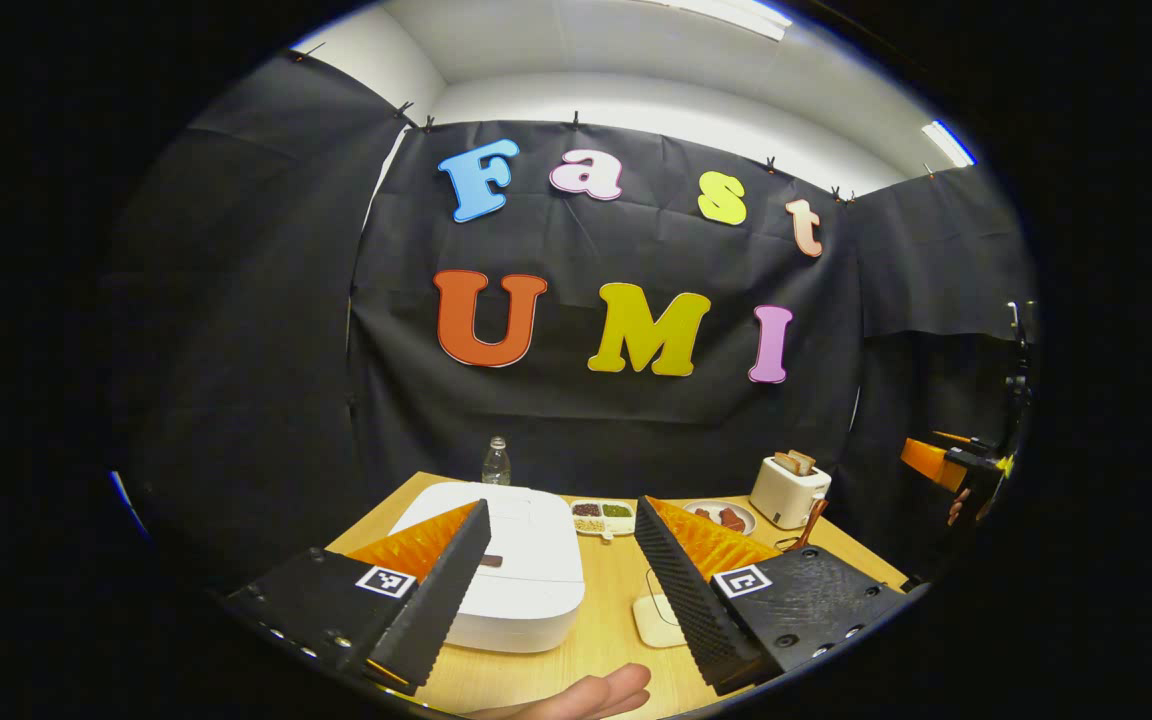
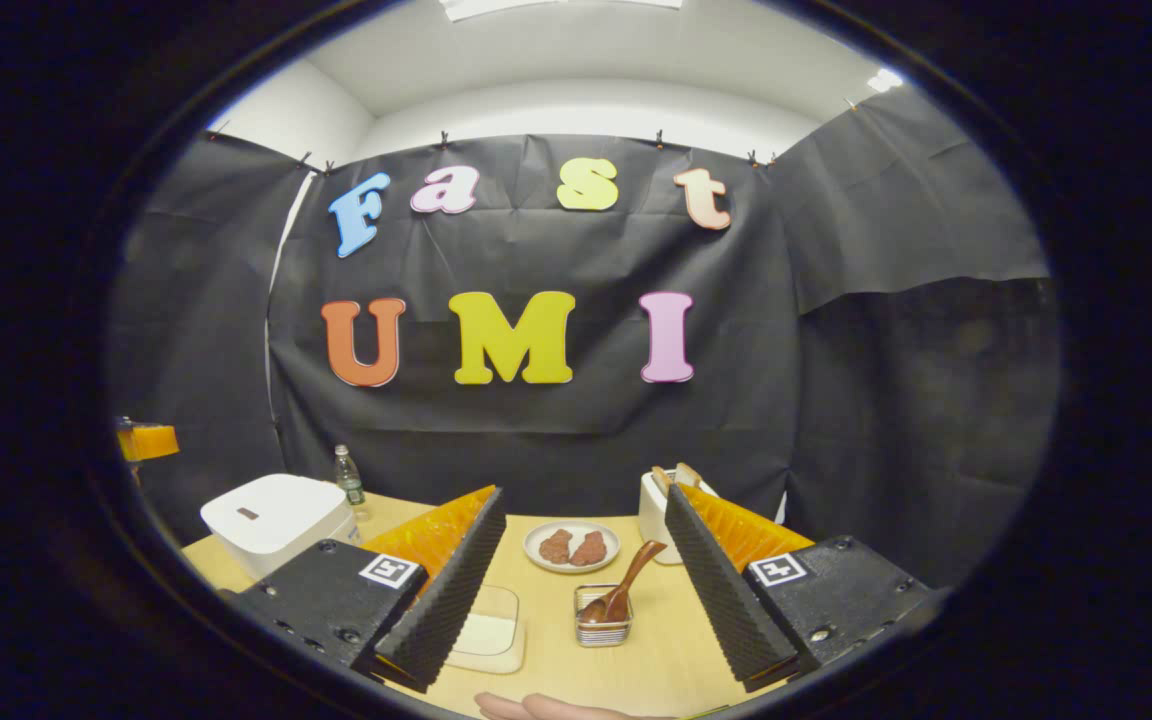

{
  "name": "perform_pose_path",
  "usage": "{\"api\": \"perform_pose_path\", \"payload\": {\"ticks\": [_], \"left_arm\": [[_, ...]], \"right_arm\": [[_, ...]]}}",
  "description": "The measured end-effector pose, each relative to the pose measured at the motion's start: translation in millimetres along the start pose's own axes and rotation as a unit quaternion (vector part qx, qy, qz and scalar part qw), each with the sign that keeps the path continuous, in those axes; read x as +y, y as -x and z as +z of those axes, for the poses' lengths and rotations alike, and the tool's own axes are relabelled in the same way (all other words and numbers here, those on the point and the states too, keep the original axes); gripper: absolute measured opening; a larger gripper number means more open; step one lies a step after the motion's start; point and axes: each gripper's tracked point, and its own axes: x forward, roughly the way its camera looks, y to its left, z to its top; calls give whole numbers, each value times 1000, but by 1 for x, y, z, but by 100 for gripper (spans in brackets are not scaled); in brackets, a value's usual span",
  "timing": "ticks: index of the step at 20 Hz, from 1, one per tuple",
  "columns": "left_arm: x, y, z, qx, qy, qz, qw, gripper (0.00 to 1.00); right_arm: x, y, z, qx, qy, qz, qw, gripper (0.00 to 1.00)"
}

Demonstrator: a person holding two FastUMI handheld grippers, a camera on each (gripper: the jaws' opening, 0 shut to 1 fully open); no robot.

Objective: Close the left gripper, press the button to open the rice cooker; take a wooden spoon from the chopstick holder with the right hand, scoop a spoonful of rice and pour it into the rice cooker, then put the wooden spoon back into the chopstick holder.

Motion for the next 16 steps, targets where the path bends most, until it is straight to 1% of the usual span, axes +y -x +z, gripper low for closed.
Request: {"api": "perform_pose_path", "payload": {"ticks": [1,3,6,8,9,11,12,14,15,16], "left_arm": [[-2,0,1,-1,-1,-4,1000,94],[-2,-1,0,-4,-10,-4,1000,94],[-1,-8,-3,0,-8,-7,1000,94],[4,-14,-14,13,-4,-9,1000,94],[11,-19,-16,14,-5,-1,1000,94],[37,-29,-16,7,-10,41,999,94],[43,-33,-19,7,-10,45,999,94],[44,-37,-25,9,-8,36,999,91],[44,-40,-27,16,-8,37,999,100],[54,-43,-33,26,-11,48,998,90]], "right_arm": [[-6,2,1,-9,-3,-9,1000,100],[-11,3,0,-17,-5,-14,1000,99],[-14,4,-8,-9,-8,-9,1000,100],[-10,6,-12,-9,-10,-2,1000,100],[-7,6,-16,-10,-5,4,1000,99],[-7,5,-22,-11,3,5,1000,100],[-7,5,-25,-9,7,4,1000,99],[-13,7,-30,-10,10,-4,1000,100],[-15,7,-30,-13,5,-4,1000,100],[-14,6,-32,-11,0,-2,1000,100]]}}
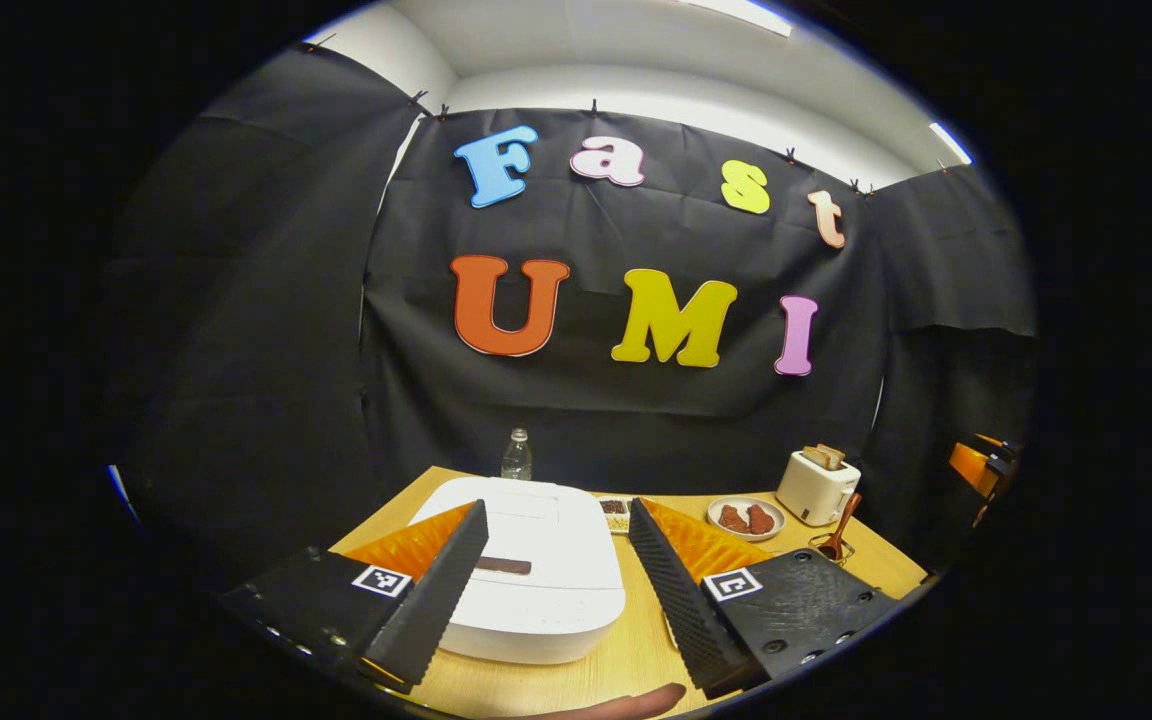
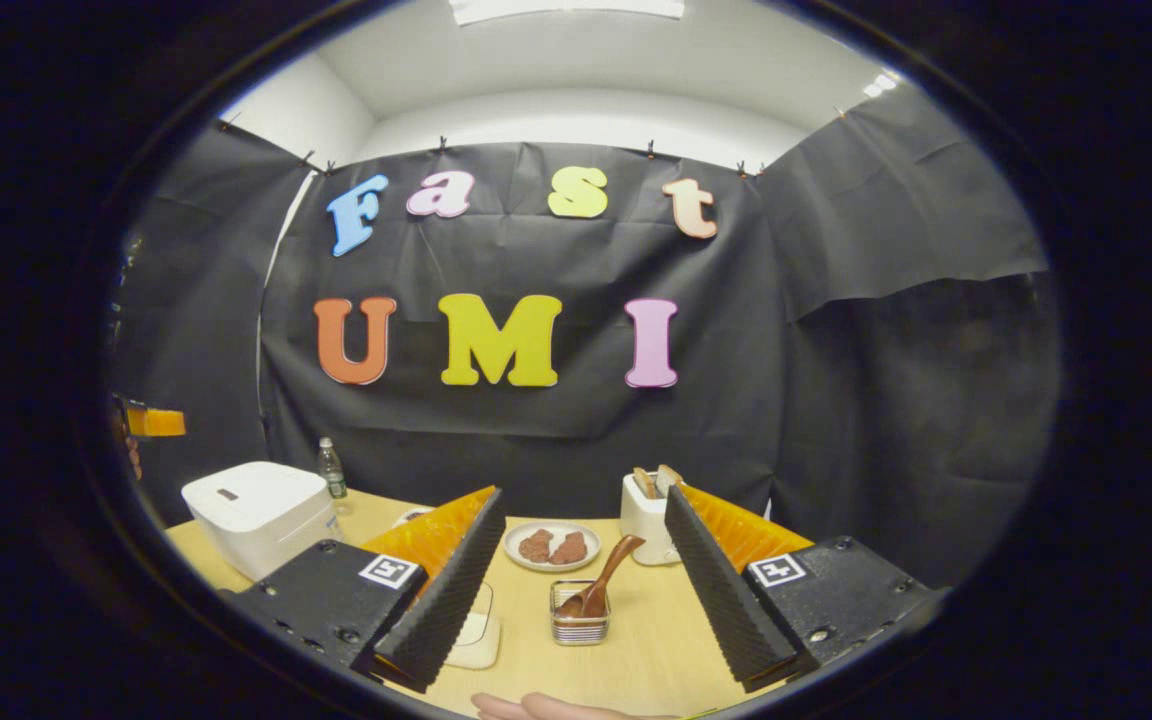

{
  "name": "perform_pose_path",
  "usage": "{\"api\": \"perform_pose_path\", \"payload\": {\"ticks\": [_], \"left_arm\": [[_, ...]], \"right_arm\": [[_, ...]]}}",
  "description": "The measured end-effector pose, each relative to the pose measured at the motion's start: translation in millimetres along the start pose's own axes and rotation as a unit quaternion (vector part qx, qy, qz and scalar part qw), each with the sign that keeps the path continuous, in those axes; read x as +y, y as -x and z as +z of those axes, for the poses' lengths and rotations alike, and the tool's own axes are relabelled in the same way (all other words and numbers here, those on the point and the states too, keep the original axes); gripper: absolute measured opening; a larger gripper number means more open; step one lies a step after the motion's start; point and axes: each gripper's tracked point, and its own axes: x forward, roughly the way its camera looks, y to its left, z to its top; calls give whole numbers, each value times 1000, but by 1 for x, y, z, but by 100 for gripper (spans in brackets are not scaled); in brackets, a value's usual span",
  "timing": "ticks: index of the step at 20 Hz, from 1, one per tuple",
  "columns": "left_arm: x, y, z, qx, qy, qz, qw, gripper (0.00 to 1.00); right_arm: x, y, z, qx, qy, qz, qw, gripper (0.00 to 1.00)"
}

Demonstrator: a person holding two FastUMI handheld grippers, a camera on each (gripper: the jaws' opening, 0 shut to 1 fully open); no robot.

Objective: Close the left gripper, press the button to open the rice cooker; take a wooden spoon from the chopstick holder with the right hand, scoop a spoonful of rice and pour it into the rice cooker, then put the wooden spoon back into the chopstick holder.

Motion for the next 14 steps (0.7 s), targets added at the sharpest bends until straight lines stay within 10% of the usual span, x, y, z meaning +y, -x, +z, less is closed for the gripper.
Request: {"api": "perform_pose_path", "payload": {"ticks": [4,7,9,14], "left_arm": [[19,-17,-13,17,-6,22,1000,84],[29,-27,-21,35,-6,38,999,18],[29,-37,-28,46,-6,34,998,0],[32,-65,-60,105,-20,39,993,0]], "right_arm": [[3,-4,-12,8,-4,11,1000,99],[6,-3,-15,2,5,17,1000,100],[9,-3,-21,5,9,22,1000,99],[11,-7,-25,7,17,23,1000,99]]}}
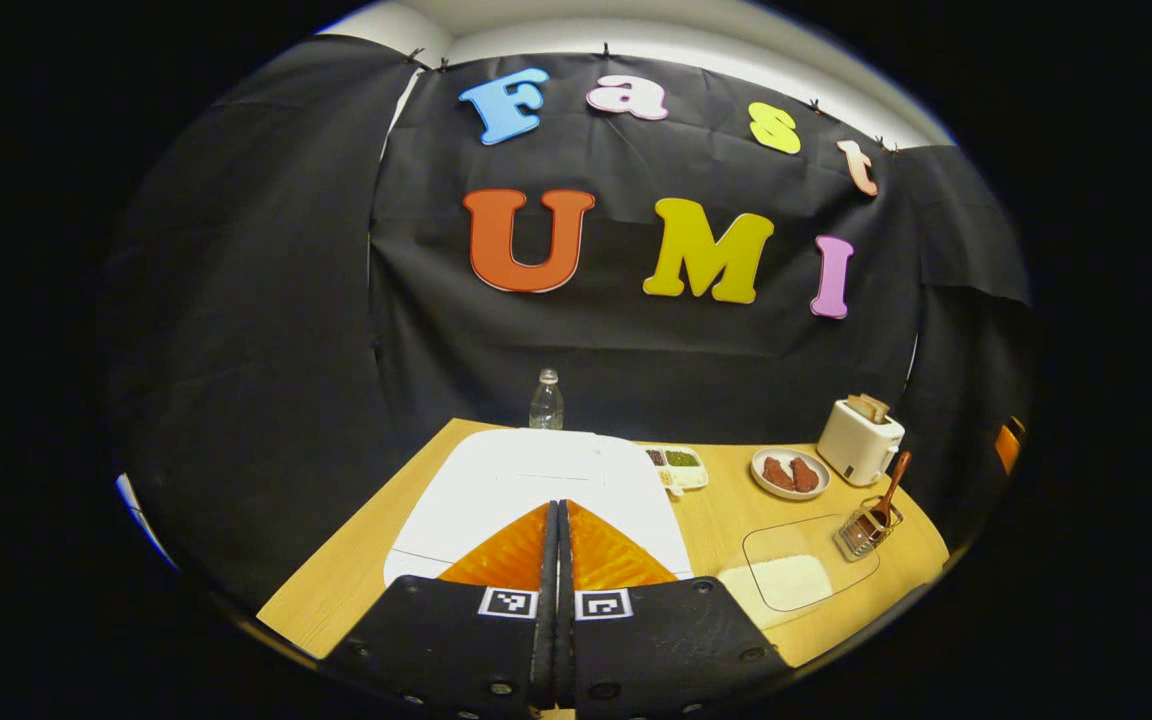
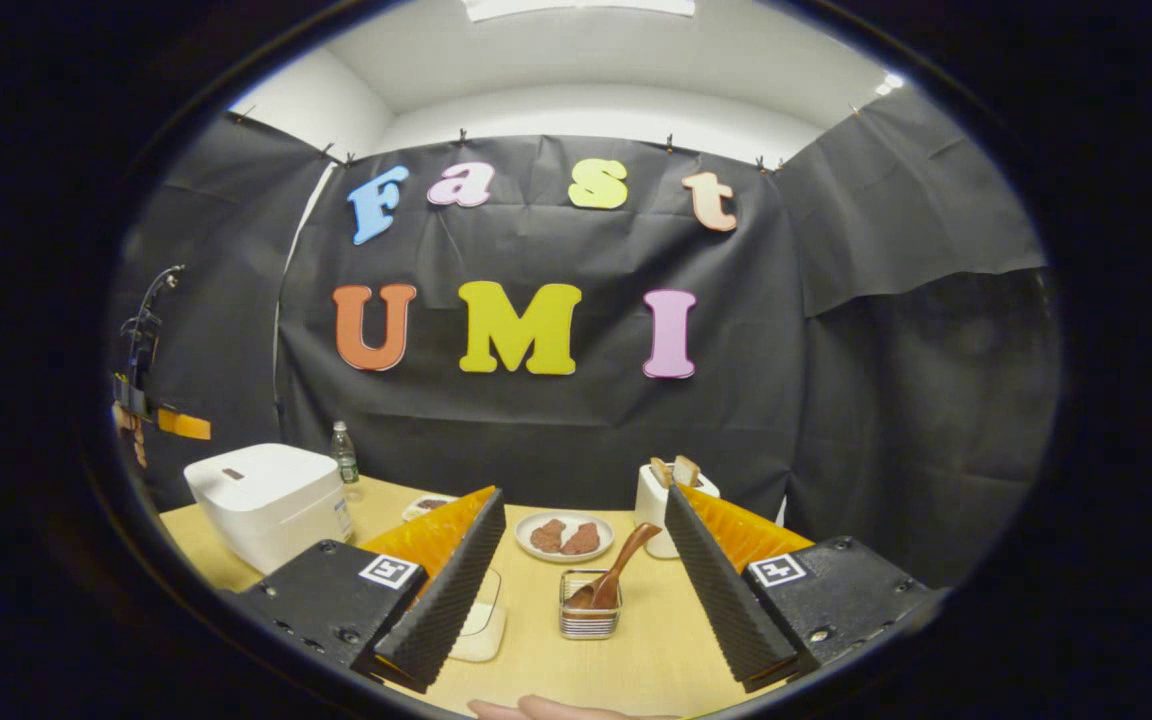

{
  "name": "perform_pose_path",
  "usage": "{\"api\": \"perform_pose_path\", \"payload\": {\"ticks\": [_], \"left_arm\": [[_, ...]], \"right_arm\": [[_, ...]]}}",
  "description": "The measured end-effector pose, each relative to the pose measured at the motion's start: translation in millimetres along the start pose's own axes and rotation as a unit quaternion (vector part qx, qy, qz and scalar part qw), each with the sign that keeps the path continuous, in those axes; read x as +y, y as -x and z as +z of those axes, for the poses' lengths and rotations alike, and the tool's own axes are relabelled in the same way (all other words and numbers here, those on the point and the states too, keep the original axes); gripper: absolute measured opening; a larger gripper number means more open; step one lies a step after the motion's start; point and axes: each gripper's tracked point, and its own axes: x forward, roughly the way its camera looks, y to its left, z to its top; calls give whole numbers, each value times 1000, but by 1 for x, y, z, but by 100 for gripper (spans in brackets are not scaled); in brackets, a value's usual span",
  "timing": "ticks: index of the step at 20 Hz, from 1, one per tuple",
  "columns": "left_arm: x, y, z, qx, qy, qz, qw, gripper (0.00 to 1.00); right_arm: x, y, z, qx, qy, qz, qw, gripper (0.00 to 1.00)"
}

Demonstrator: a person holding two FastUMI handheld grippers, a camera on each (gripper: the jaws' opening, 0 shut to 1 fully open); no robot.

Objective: Close the left gripper, press the button to open the rice cooker; take a wooden spoon from the chopstick holder with the right hand, scoop a spoonful of rice and pour it into the rice cooker, then put the wooden spoon back into the chopstick holder.

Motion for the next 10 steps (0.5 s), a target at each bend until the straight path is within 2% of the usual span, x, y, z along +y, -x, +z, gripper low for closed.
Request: {"api": "perform_pose_path", "payload": {"ticks": [1,2,5,7,10], "left_arm": [[4,3,-6,13,-1,11,1000,0],[0,0,-8,22,-4,7,1000,0],[-2,-12,-11,29,-8,5,1000,0],[-2,-22,-20,41,-10,5,999,0],[5,-37,-36,65,-27,24,997,0]], "right_arm": [[-3,-2,0,-2,-6,-7,1000,100],[-7,-3,0,-3,-13,-13,1000,100],[0,-11,-13,9,-27,-3,1000,100],[-3,-17,-23,24,-24,-4,999,100],[-8,-21,-26,27,-12,-10,1000,100]]}}
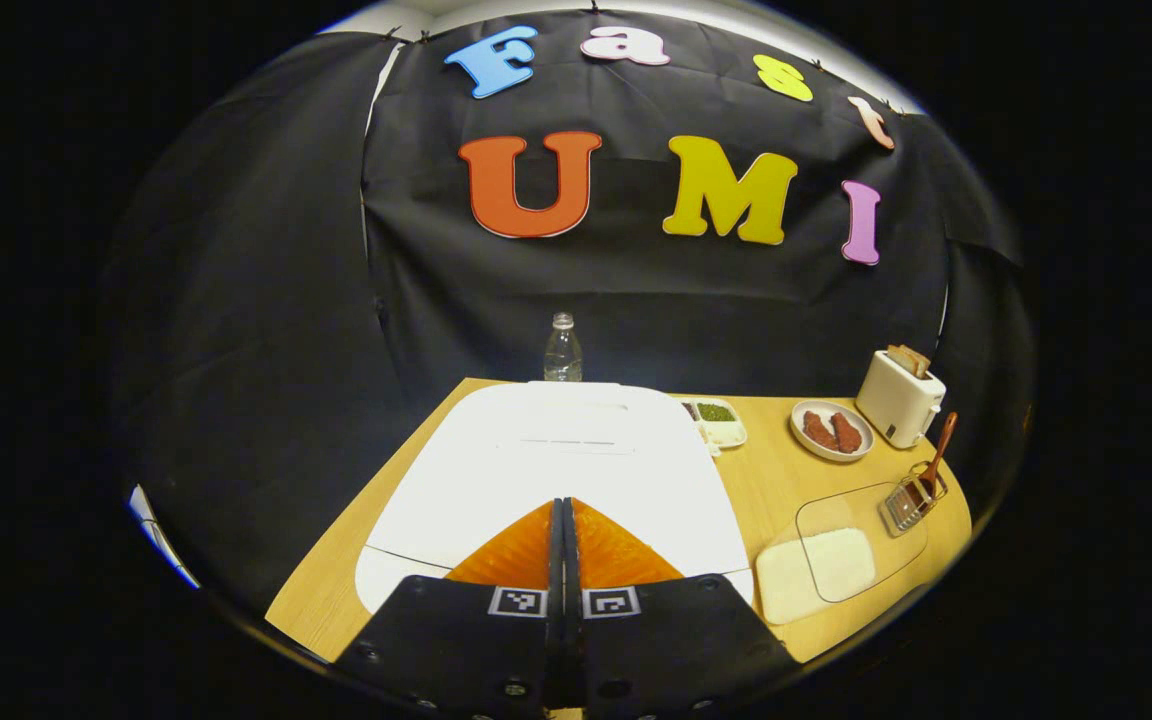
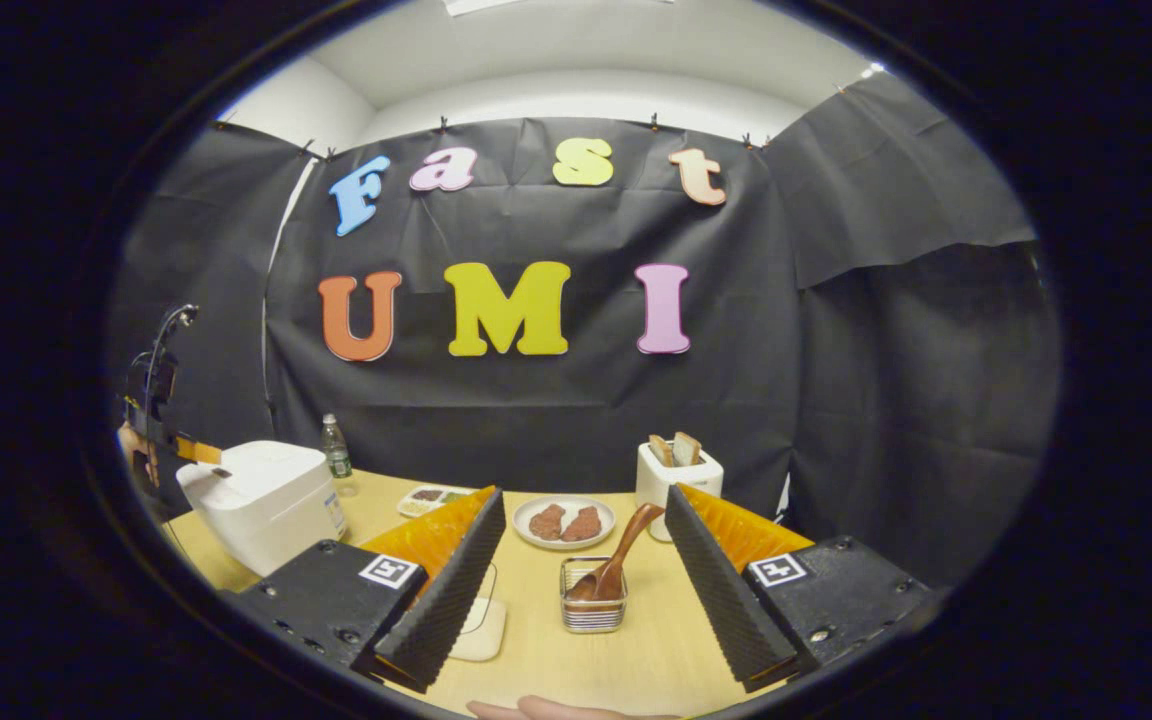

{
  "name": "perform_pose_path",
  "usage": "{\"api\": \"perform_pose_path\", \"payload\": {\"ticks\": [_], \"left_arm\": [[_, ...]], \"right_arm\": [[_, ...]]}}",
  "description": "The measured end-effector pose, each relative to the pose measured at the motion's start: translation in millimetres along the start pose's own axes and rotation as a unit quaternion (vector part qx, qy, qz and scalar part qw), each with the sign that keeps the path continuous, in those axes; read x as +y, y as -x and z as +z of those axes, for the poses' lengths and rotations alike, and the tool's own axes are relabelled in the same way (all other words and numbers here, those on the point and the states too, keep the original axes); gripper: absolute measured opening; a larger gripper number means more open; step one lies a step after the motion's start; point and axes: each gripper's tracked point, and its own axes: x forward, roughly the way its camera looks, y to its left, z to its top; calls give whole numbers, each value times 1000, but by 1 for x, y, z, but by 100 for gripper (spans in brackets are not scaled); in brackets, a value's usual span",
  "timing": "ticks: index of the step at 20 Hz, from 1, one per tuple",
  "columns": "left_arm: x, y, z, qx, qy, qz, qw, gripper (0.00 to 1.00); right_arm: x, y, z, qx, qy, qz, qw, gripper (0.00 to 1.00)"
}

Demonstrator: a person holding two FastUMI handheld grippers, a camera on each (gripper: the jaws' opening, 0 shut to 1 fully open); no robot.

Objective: Close the left gripper, press the button to open the rice cooker; take a wooden spoon from the chopstick holder with the right hand, scoop a spoonful of rice and pour it into the rice cooker, then put the wooden spoon back into the chopstick holder.

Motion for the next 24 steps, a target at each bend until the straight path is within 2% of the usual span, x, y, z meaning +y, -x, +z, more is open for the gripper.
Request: {"api": "perform_pose_path", "payload": {"ticks": [1,5,8,14,18,21,22,23,24], "left_arm": [[1,-2,-9,16,-3,5,1000,0],[-1,2,-7,18,-18,5,1000,0],[0,4,-7,30,0,11,999,0],[-1,3,-15,50,24,-3,998,0],[-2,5,-12,38,21,-11,999,0],[-2,11,9,-7,19,-7,1000,0],[-1,17,20,-29,17,-2,999,4],[1,24,32,-50,14,9,999,17],[5,31,42,-71,8,21,997,20]], "right_arm": [[-4,-2,0,-1,8,-6,1000,100],[-10,-3,4,-5,16,-16,1000,100],[-3,0,0,-2,11,-7,1000,100],[3,2,3,0,17,-6,1000,100],[8,7,3,0,17,-4,1000,100],[9,10,3,0,17,-4,1000,100],[10,12,4,1,19,-4,1000,100],[11,14,3,1,21,-4,1000,100],[11,16,5,0,23,-4,1000,100]]}}
